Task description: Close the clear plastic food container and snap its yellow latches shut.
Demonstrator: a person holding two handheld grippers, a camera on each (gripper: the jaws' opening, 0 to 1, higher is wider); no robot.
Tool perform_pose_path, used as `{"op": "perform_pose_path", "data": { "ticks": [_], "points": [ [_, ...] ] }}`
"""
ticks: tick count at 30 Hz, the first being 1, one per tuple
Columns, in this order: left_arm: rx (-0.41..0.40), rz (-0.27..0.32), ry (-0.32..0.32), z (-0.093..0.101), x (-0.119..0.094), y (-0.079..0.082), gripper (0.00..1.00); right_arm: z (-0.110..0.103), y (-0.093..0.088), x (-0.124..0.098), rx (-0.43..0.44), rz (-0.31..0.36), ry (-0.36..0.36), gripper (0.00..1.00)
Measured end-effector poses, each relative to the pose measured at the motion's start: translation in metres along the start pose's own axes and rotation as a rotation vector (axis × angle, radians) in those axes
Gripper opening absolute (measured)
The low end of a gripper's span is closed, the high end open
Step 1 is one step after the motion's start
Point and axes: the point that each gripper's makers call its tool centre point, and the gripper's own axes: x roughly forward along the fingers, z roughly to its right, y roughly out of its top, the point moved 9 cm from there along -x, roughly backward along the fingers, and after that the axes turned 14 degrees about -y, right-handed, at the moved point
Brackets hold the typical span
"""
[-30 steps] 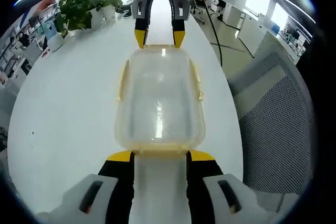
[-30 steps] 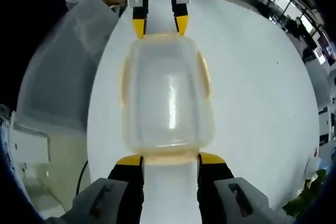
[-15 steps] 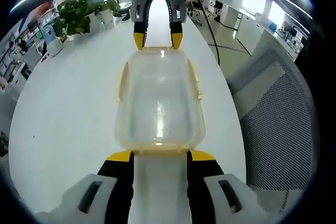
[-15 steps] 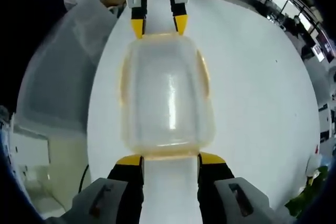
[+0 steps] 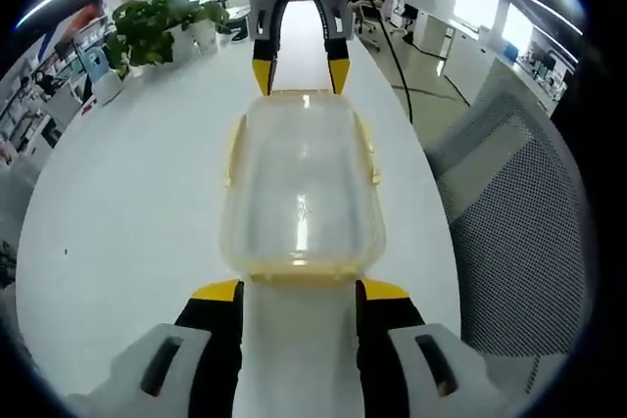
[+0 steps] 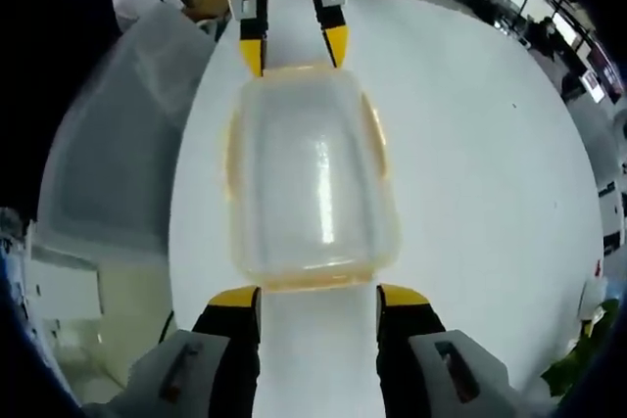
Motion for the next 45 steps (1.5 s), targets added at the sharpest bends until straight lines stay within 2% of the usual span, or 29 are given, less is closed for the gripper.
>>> {"op": "perform_pose_path", "data": {
  "ticks": [4,8,10,13,18,19,20,25,28,33,36,42,45],
  "points": [
    [-0.008,0.003,-0.004,0.000,-0.001,0.000,0.45,-0.001,-0.001,-0.002,0.021,-0.004,0.006,0.45],
    [-0.046,0.016,-0.005,0.002,-0.003,-0.002,0.45,-0.001,-0.002,-0.007,0.088,0.002,0.016,0.44],
    [-0.100,0.032,-0.013,0.004,-0.004,-0.004,0.46,-0.002,-0.001,-0.010,0.160,0.005,0.014,0.43],
    [-0.180,0.068,-0.037,0.005,-0.008,-0.005,0.49,0.000,0.000,-0.015,0.210,0.021,0.005,0.43],
    [-0.370,0.159,-0.039,0.000,-0.018,-0.007,0.50,0.006,0.004,-0.019,0.365,0.049,-0.031,0.42],
    [-0.383,0.166,-0.039,-0.001,-0.018,-0.007,0.50,0.006,0.005,-0.018,0.373,0.050,-0.034,0.42],
    [-0.434,0.192,-0.043,-0.002,-0.020,-0.007,0.49,0.007,0.006,-0.018,0.396,0.052,-0.040,0.42],
    [-0.556,0.230,-0.066,0.000,-0.021,-0.006,0.46,0.007,0.007,-0.015,0.454,0.037,-0.051,0.41],
    [-0.638,0.245,-0.040,-0.002,-0.019,-0.006,0.45,0.008,0.007,-0.014,0.503,0.019,-0.075,0.41],
    [-0.804,0.321,-0.044,-0.002,-0.017,-0.002,0.44,0.009,0.005,-0.012,0.653,0.009,-0.075,0.41],
    [-0.857,0.328,-0.049,-0.002,-0.015,-0.002,0.42,0.009,0.003,-0.009,0.748,0.011,-0.066,0.40],
    [-0.883,0.322,-0.028,-0.002,-0.014,-0.003,0.40,0.006,-0.002,-0.008,0.798,-0.007,-0.075,0.40],
    [-0.912,0.337,-0.026,-0.002,-0.014,-0.003,0.40,0.006,-0.004,-0.008,0.829,-0.009,-0.073,0.40]
  ]
}}
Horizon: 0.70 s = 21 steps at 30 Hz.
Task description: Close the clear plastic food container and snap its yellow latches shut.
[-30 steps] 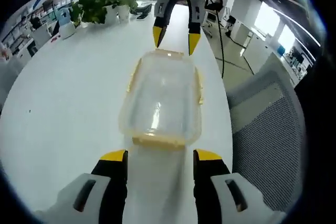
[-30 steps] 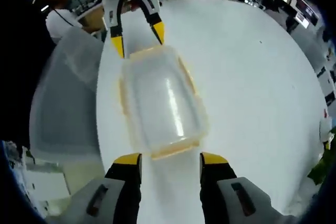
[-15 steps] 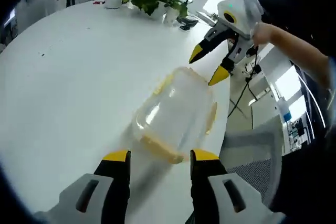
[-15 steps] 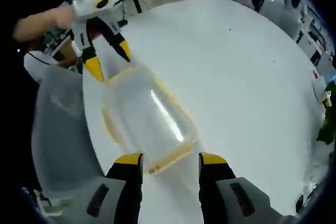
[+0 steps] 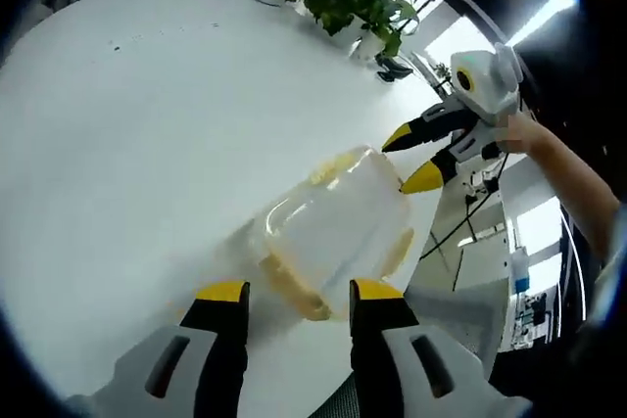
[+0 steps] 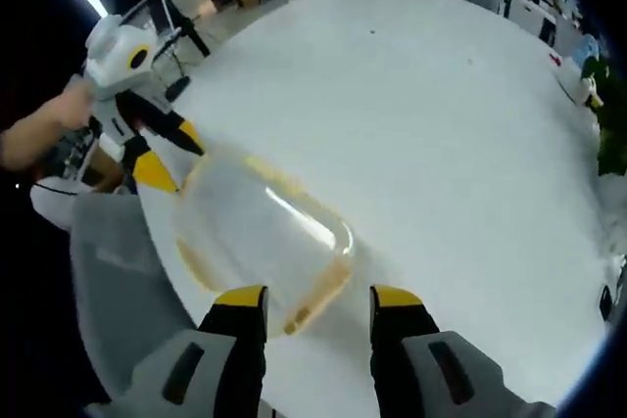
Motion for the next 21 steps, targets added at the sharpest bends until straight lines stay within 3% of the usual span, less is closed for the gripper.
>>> {"op": "perform_pose_path", "data": {
  "ticks": [3,21],
  "points": [
    [-0.060,0.026,-0.010,0.001,0.002,0.000,0.39,-0.002,-0.002,0.002,0.100,0.002,0.035,0.40],
    [-0.112,0.031,-0.011,-0.002,0.012,-0.004,0.29,-0.006,-0.005,0.008,0.121,-0.002,0.070,0.35]
  ]
}}
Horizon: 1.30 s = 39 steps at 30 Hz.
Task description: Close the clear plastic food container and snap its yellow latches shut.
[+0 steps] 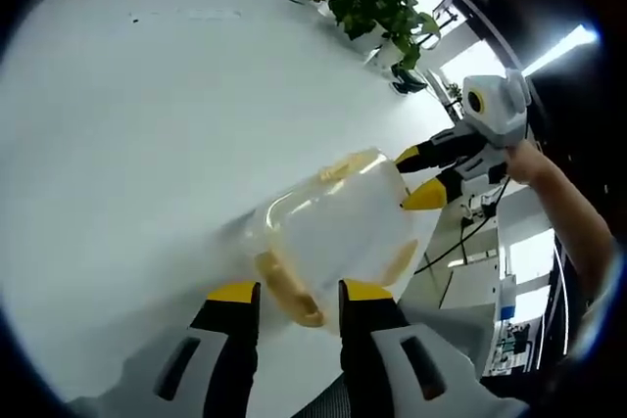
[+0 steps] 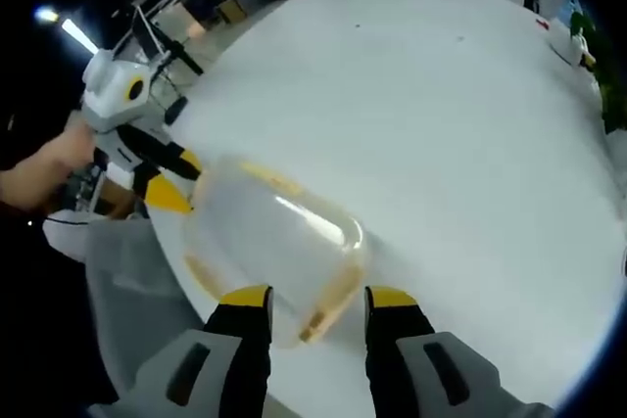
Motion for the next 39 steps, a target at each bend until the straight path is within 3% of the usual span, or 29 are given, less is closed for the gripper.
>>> {"op": "perform_pose_path", "data": {
  "ticks": [16,30,33,34,35,39],
  "points": [
    [-0.047,0.003,-0.014,-0.0035,0.0017,0.0022,0.26,-0.0009,-0.0005,0.0028,0.072,-0.018,0.024,0.32],
    [-0.106,0.052,-0.033,-0.0059,0.0019,0.0004,0.23,-0.0016,-0.0035,0.0031,0.101,0.000,0.025,0.28],
    [-0.115,0.056,-0.031,-0.0058,0.0021,0.0006,0.22,-0.0015,-0.0015,0.0037,0.105,-0.016,0.026,0.28],
    [-0.098,0.068,-0.073,-0.0034,0.0021,0.0024,0.20,-0.0039,-0.0037,0.0045,0.130,-0.048,0.051,0.26],
    [-0.142,0.072,-0.037,-0.0014,-0.0028,0.0024,0.20,-0.0017,-0.0019,0.0073,0.145,-0.020,0.038,0.26],
    [-0.130,0.072,-0.041,-0.0039,-0.0036,0.0037,0.20,-0.0037,-0.0035,0.0044,0.124,-0.033,0.037,0.26]
  ]
}}
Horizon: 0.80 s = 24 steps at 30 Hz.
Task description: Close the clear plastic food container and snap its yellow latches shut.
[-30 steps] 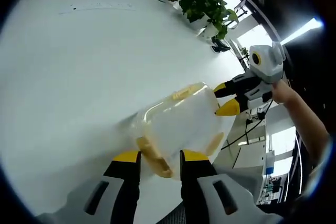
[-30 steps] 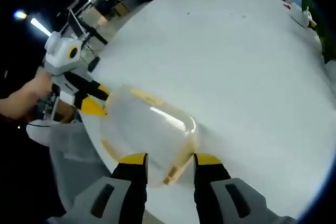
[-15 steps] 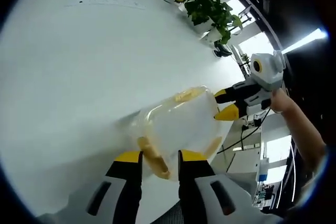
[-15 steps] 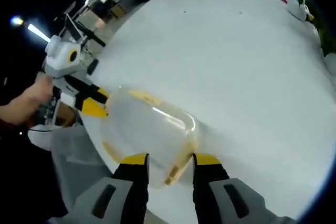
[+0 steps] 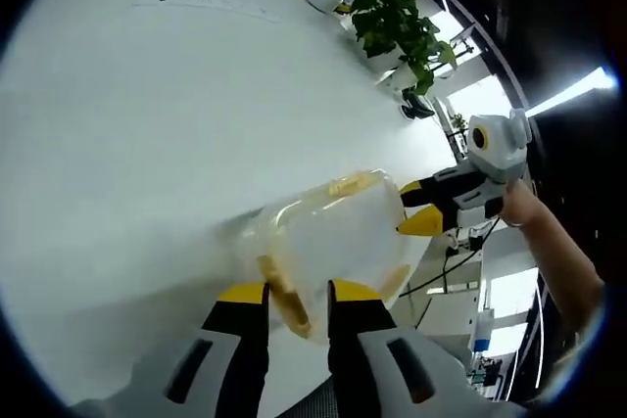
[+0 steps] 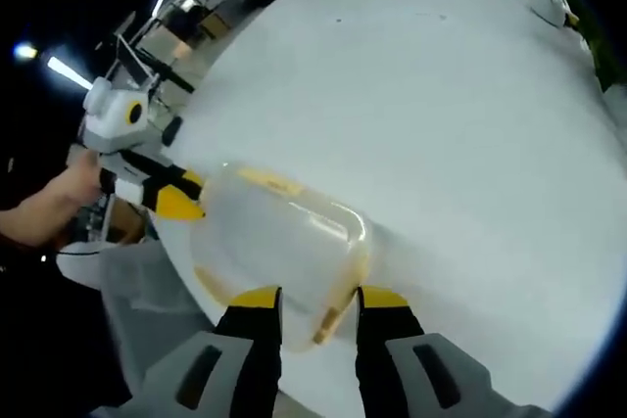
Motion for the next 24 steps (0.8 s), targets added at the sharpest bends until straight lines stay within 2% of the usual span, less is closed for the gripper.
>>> {"op": "perform_pose_path", "data": {
  "ticks": [6,10,14,24],
  "points": [
    [-0.015,0.018,-0.013,-0.001,0.002,-0.005,0.21,0.001,-0.002,0.000,0.020,0.013,0.004,0.27],
    [-0.012,0.009,-0.014,-0.002,0.005,-0.003,0.22,0.002,-0.001,0.000,0.033,0.015,0.005,0.27],
    [-0.009,0.002,-0.015,-0.005,0.004,-0.003,0.22,-0.001,-0.001,-0.001,0.037,-0.007,0.002,0.27],
    [-0.014,0.007,-0.007,-0.013,-0.006,-0.004,0.23,-0.013,0.002,0.004,0.050,0.011,0.012,0.28]
  ]
}}
